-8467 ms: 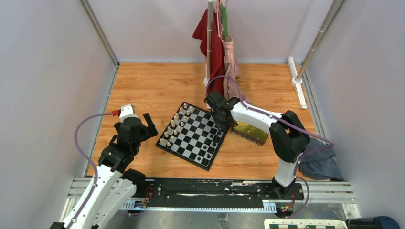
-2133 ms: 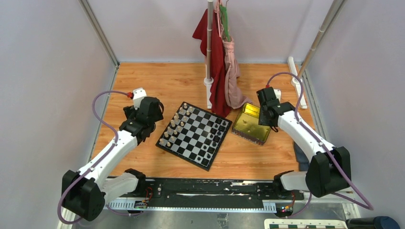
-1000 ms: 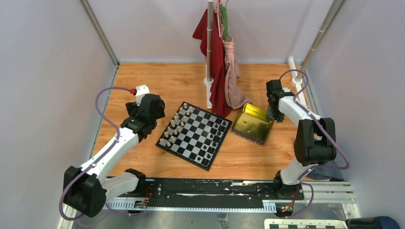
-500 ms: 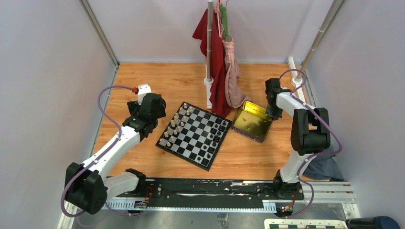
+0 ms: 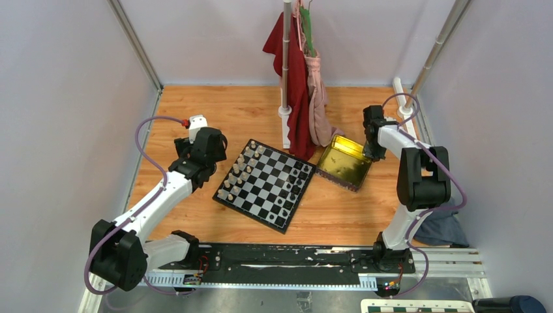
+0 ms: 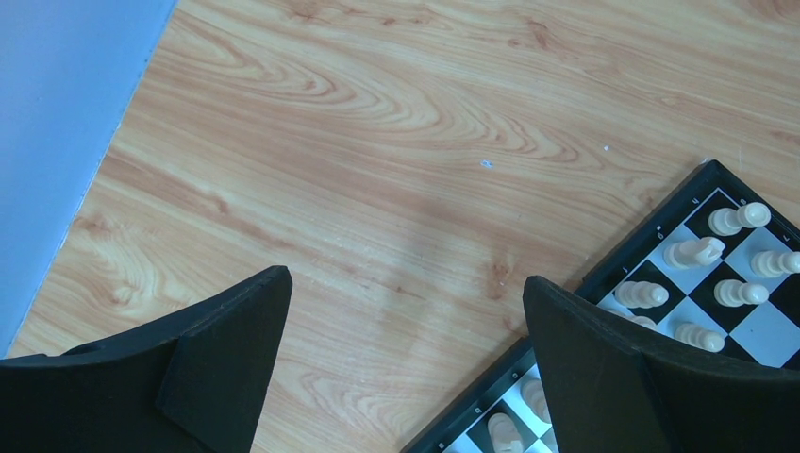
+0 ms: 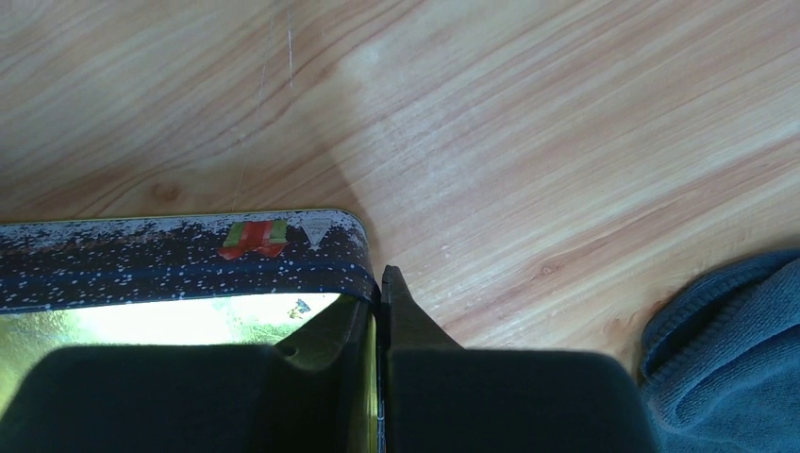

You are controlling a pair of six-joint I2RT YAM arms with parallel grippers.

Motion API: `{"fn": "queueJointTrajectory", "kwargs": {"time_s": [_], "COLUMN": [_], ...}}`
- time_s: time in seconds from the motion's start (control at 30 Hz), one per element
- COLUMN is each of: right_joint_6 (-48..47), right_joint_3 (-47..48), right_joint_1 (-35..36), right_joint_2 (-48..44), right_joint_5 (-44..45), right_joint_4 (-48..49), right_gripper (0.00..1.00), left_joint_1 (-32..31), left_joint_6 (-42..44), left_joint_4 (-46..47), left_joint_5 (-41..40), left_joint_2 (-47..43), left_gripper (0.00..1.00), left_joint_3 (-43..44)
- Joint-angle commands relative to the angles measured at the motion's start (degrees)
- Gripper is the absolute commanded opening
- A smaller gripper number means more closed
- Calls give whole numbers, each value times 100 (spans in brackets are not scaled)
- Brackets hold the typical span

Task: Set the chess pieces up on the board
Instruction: Pick up the storage box at the center of the board.

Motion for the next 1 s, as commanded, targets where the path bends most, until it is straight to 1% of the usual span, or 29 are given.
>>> {"fn": "queueJointTrajectory", "kwargs": {"time_s": [0.0, 0.2, 0.43, 0.57, 0.67, 0.97], "right_joint_6": [70, 2, -135, -268, -406, -693], "right_joint_3": [253, 453, 400, 238, 206, 196], "right_joint_1": [-179, -307, -309, -305, -484, -529], "right_joint_2": [44, -23, -179, -444, -596, -889], "right_joint_5": [407, 612, 924, 1170, 1345, 1471], "right_joint_4": [127, 152, 278, 530, 680, 1250], "right_gripper": [0, 0, 0, 0, 0, 0], "left_joint_1": [-35, -35, -35, -35, -35, -35], "left_joint_6": [41, 12, -56, -75, -101, -194], "left_joint_4": [31, 32, 32, 16, 39, 59], "left_joint_5": [-191, -196, -220, -209, -186, -163], "left_joint_2": [-68, -58, -148, -173, -157, -88], "left_gripper": [100, 100, 100, 100, 100, 100], "left_joint_3": [24, 94, 58, 53, 53, 95]}}
